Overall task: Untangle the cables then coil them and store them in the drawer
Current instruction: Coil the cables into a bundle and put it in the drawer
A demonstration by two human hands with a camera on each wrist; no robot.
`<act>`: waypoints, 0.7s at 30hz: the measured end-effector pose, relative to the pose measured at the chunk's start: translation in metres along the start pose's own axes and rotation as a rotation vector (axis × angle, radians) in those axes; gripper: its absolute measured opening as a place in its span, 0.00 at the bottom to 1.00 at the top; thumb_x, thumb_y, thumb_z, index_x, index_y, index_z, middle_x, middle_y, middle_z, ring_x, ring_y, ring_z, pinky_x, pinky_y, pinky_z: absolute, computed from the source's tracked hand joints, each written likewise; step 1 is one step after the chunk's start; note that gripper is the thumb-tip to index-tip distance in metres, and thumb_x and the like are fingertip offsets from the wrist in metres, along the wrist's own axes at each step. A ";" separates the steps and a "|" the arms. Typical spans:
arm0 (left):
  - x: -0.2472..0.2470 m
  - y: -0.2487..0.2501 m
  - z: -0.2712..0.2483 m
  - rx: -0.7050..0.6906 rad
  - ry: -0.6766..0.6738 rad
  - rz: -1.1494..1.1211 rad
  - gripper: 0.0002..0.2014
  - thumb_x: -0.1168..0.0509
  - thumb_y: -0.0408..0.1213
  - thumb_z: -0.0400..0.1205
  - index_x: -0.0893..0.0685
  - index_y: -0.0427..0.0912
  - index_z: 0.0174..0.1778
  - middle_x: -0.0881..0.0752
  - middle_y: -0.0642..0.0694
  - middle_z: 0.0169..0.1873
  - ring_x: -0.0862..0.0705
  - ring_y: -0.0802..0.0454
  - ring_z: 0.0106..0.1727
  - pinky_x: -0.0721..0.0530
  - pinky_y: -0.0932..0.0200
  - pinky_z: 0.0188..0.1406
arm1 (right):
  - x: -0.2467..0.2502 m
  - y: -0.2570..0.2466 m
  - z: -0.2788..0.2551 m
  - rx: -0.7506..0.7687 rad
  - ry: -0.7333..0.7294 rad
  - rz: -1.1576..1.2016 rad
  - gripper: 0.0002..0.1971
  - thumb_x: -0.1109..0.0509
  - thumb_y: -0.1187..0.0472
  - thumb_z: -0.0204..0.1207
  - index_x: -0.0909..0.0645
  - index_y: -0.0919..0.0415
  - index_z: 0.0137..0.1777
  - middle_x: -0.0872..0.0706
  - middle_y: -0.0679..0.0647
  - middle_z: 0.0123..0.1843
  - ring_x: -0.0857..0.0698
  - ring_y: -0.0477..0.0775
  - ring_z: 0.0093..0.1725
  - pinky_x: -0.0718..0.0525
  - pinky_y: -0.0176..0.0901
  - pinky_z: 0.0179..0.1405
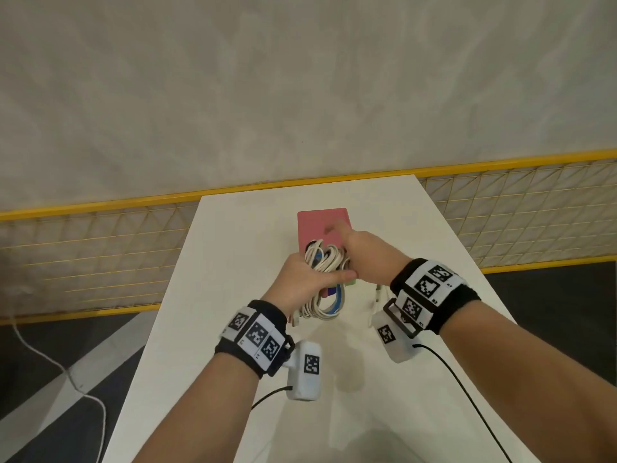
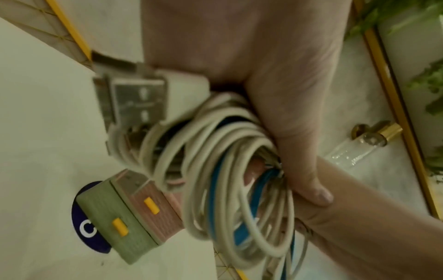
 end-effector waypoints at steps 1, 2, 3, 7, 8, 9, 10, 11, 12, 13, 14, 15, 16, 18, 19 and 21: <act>-0.001 -0.003 0.001 0.000 -0.009 0.008 0.09 0.19 0.35 0.69 0.13 0.39 0.38 0.14 0.47 0.28 0.18 0.55 0.25 0.19 0.64 0.26 | 0.003 0.000 -0.001 0.012 -0.023 0.068 0.32 0.31 0.72 0.68 0.38 0.56 0.71 0.25 0.52 0.28 0.24 0.52 0.27 0.30 0.41 0.25; -0.001 -0.005 0.003 0.002 -0.006 0.022 0.09 0.20 0.35 0.70 0.13 0.38 0.39 0.14 0.47 0.28 0.17 0.56 0.27 0.19 0.65 0.28 | 0.005 0.001 -0.002 0.014 -0.047 0.135 0.33 0.31 0.74 0.68 0.39 0.55 0.71 0.25 0.52 0.28 0.27 0.51 0.26 0.31 0.39 0.25; 0.000 -0.007 0.005 0.006 0.004 0.041 0.07 0.21 0.34 0.71 0.12 0.39 0.39 0.14 0.50 0.27 0.17 0.57 0.28 0.19 0.66 0.28 | 0.008 0.000 -0.004 0.019 -0.075 0.205 0.34 0.30 0.74 0.68 0.39 0.54 0.70 0.26 0.53 0.28 0.28 0.50 0.26 0.31 0.38 0.25; 0.002 -0.005 0.009 -0.006 0.031 0.083 0.03 0.26 0.32 0.74 0.13 0.43 0.38 0.12 0.51 0.29 0.15 0.59 0.32 0.19 0.68 0.32 | 0.014 0.004 -0.014 0.028 -0.079 0.384 0.25 0.27 0.69 0.71 0.29 0.57 0.67 0.16 0.56 0.43 0.18 0.49 0.39 0.21 0.37 0.39; 0.003 -0.003 0.009 -0.013 0.032 0.057 0.03 0.26 0.32 0.75 0.12 0.40 0.42 0.11 0.46 0.33 0.13 0.56 0.35 0.17 0.66 0.35 | 0.015 0.007 -0.017 0.048 -0.057 0.355 0.19 0.28 0.65 0.74 0.26 0.57 0.63 0.15 0.52 0.47 0.17 0.47 0.43 0.21 0.36 0.43; 0.003 -0.002 0.010 -0.022 0.036 0.016 0.05 0.26 0.33 0.77 0.12 0.38 0.47 0.10 0.41 0.37 0.11 0.54 0.36 0.16 0.64 0.35 | 0.016 0.010 -0.021 0.064 -0.046 0.302 0.13 0.29 0.61 0.77 0.24 0.55 0.60 0.15 0.49 0.49 0.17 0.45 0.45 0.22 0.35 0.44; 0.004 -0.001 0.010 -0.033 0.043 -0.025 0.07 0.26 0.34 0.77 0.12 0.38 0.50 0.10 0.40 0.39 0.11 0.54 0.37 0.15 0.64 0.36 | 0.016 0.013 -0.025 0.063 -0.047 0.257 0.09 0.32 0.57 0.79 0.23 0.54 0.58 0.15 0.47 0.49 0.17 0.41 0.46 0.23 0.33 0.44; 0.005 0.000 0.011 -0.047 0.049 -0.043 0.09 0.25 0.36 0.77 0.12 0.39 0.51 0.09 0.41 0.42 0.10 0.54 0.39 0.15 0.65 0.37 | 0.016 0.015 -0.029 0.050 -0.057 0.228 0.06 0.35 0.55 0.81 0.24 0.52 0.56 0.17 0.43 0.47 0.18 0.37 0.45 0.25 0.30 0.42; 0.006 0.001 0.012 -0.062 0.052 -0.040 0.10 0.23 0.39 0.76 0.12 0.42 0.51 0.09 0.44 0.43 0.10 0.55 0.41 0.15 0.65 0.39 | 0.015 0.017 -0.033 0.031 -0.072 0.218 0.04 0.38 0.54 0.83 0.27 0.48 0.55 0.19 0.39 0.45 0.19 0.33 0.43 0.26 0.27 0.41; 0.006 0.002 0.013 -0.078 0.048 -0.029 0.10 0.22 0.40 0.74 0.12 0.45 0.50 0.09 0.47 0.42 0.11 0.57 0.42 0.15 0.65 0.41 | 0.014 0.017 -0.037 0.014 -0.091 0.231 0.03 0.40 0.52 0.83 0.28 0.44 0.54 0.20 0.36 0.44 0.20 0.30 0.42 0.27 0.26 0.40; 0.006 0.003 0.014 -0.093 0.043 -0.017 0.11 0.21 0.41 0.73 0.12 0.47 0.48 0.09 0.50 0.40 0.11 0.60 0.41 0.15 0.65 0.42 | 0.013 0.017 -0.040 -0.008 -0.109 0.270 0.03 0.42 0.50 0.84 0.29 0.40 0.54 0.20 0.34 0.43 0.21 0.28 0.42 0.27 0.25 0.41; 0.006 0.004 0.015 -0.104 0.043 -0.005 0.11 0.20 0.41 0.71 0.13 0.48 0.47 0.09 0.52 0.39 0.11 0.61 0.41 0.14 0.64 0.43 | 0.012 0.015 -0.042 -0.029 -0.112 0.333 0.04 0.44 0.49 0.84 0.30 0.37 0.51 0.20 0.33 0.42 0.21 0.28 0.42 0.27 0.24 0.42; 0.006 0.005 0.016 -0.117 0.052 0.004 0.13 0.19 0.41 0.70 0.14 0.49 0.47 0.09 0.53 0.40 0.11 0.60 0.43 0.13 0.63 0.45 | 0.010 0.013 -0.043 -0.041 -0.095 0.405 0.07 0.47 0.49 0.85 0.30 0.36 0.47 0.20 0.33 0.40 0.21 0.29 0.41 0.26 0.24 0.44; 0.007 0.005 0.021 -0.137 0.090 0.017 0.17 0.18 0.41 0.68 0.14 0.48 0.50 0.09 0.52 0.43 0.11 0.57 0.46 0.13 0.59 0.49 | 0.007 0.012 -0.041 -0.057 0.018 0.470 0.13 0.49 0.54 0.87 0.29 0.39 0.43 0.20 0.39 0.37 0.21 0.36 0.39 0.23 0.31 0.45; 0.006 0.006 0.023 -0.152 0.115 -0.001 0.17 0.18 0.41 0.68 0.14 0.47 0.50 0.09 0.52 0.43 0.11 0.57 0.46 0.13 0.59 0.48 | 0.005 0.011 -0.039 -0.067 0.100 0.466 0.14 0.50 0.55 0.87 0.28 0.43 0.43 0.20 0.43 0.36 0.20 0.42 0.37 0.23 0.37 0.44; 0.003 0.008 0.024 -0.176 0.188 -0.086 0.15 0.19 0.40 0.69 0.15 0.45 0.49 0.10 0.52 0.41 0.12 0.59 0.42 0.14 0.63 0.44 | 0.000 0.010 -0.033 -0.107 0.285 0.483 0.13 0.49 0.59 0.87 0.24 0.53 0.46 0.17 0.51 0.36 0.20 0.48 0.36 0.23 0.37 0.39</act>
Point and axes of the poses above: each hand's wrist, its own z-axis towards the middle knuckle, its own x-axis out of the back of the hand, y = z × x, the point moved 4 cm from there along z, towards the middle knuckle
